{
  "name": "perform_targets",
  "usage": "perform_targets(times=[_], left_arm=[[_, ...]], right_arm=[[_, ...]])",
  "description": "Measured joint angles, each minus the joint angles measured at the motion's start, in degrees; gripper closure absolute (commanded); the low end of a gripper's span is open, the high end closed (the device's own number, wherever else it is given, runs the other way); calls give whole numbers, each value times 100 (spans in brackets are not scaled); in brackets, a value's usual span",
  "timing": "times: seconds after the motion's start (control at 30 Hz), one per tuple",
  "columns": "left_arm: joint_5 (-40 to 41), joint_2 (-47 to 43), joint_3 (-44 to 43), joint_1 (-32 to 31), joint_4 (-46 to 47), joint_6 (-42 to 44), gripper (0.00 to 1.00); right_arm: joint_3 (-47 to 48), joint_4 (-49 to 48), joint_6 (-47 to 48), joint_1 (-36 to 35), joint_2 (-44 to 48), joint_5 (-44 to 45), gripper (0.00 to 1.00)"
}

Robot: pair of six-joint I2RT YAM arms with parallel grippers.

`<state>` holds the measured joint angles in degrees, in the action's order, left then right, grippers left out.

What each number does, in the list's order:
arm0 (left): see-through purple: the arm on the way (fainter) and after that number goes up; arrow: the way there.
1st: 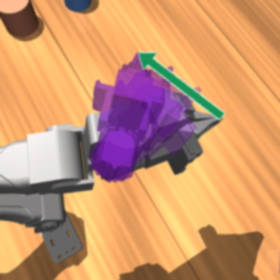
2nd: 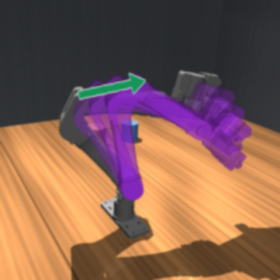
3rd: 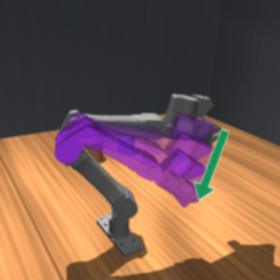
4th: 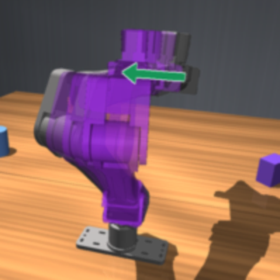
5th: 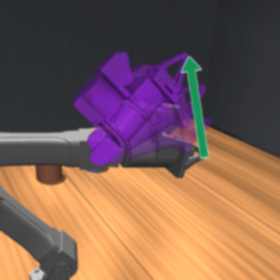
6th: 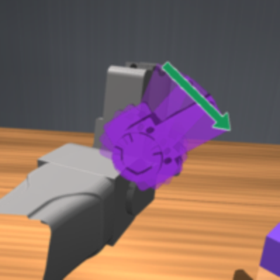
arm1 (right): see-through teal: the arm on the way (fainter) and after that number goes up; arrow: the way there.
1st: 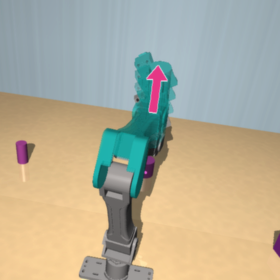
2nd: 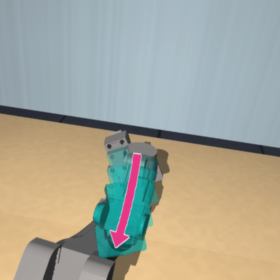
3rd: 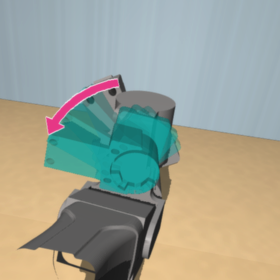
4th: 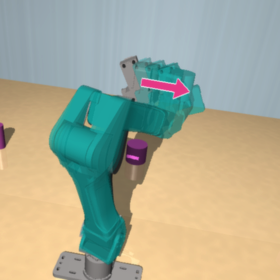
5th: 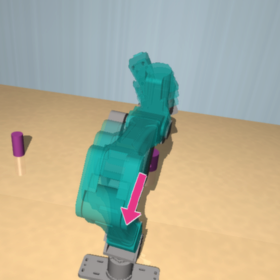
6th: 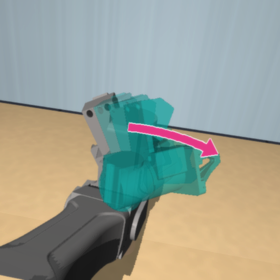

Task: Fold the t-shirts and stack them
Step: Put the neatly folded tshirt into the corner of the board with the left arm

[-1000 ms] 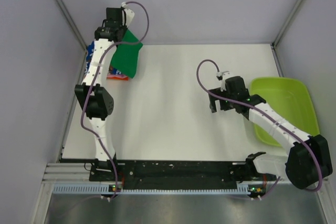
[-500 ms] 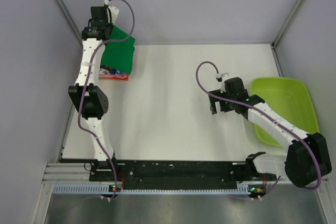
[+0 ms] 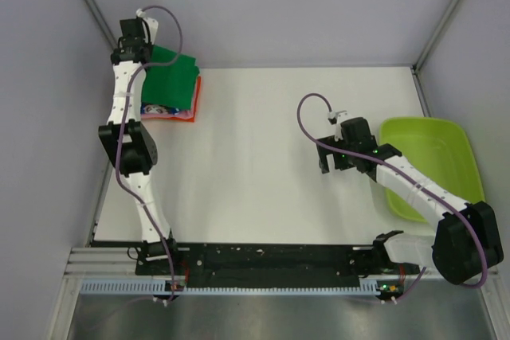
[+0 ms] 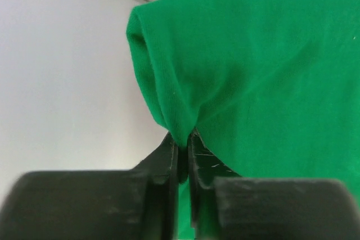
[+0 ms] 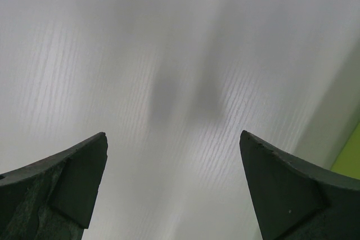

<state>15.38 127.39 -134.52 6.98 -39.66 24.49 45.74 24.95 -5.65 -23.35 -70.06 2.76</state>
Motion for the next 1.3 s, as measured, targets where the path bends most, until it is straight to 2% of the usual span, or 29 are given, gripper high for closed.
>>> perform_targets(times=[0.03, 0.07, 0.17, 0.33, 0.47, 0.67, 1.03, 1.13, 1.3], left_arm=[[-15, 96, 0, 39, 26, -11, 44], [-31, 203, 0, 70, 55, 4, 26], [92, 494, 0, 136, 173, -2, 5], [356, 592, 50, 140, 289, -59, 1], [315, 92, 807, 94, 627, -70, 1], [-4, -1344, 2625, -319, 997, 144, 1], [-962, -3823, 6085, -2376, 1259, 350, 1], [-1576, -4955, 7495, -2522, 1414, 319, 1], [-1947, -6526, 9447, -2487, 2076, 247, 1]], right_arm=[[0, 0, 4, 0, 0, 0, 1], [0, 0, 7, 0, 0, 0, 1], [0, 0, 11, 0, 0, -4, 1], [0, 0, 11, 0, 0, -33, 1], [0, 0, 11, 0, 0, -76, 1], [0, 0, 11, 0, 0, -146, 1], [-280, -144, -11, 0, 166, -127, 1], [-584, -278, -63, 0, 542, -11, 1], [-1165, -601, -219, 0, 1462, 382, 1]])
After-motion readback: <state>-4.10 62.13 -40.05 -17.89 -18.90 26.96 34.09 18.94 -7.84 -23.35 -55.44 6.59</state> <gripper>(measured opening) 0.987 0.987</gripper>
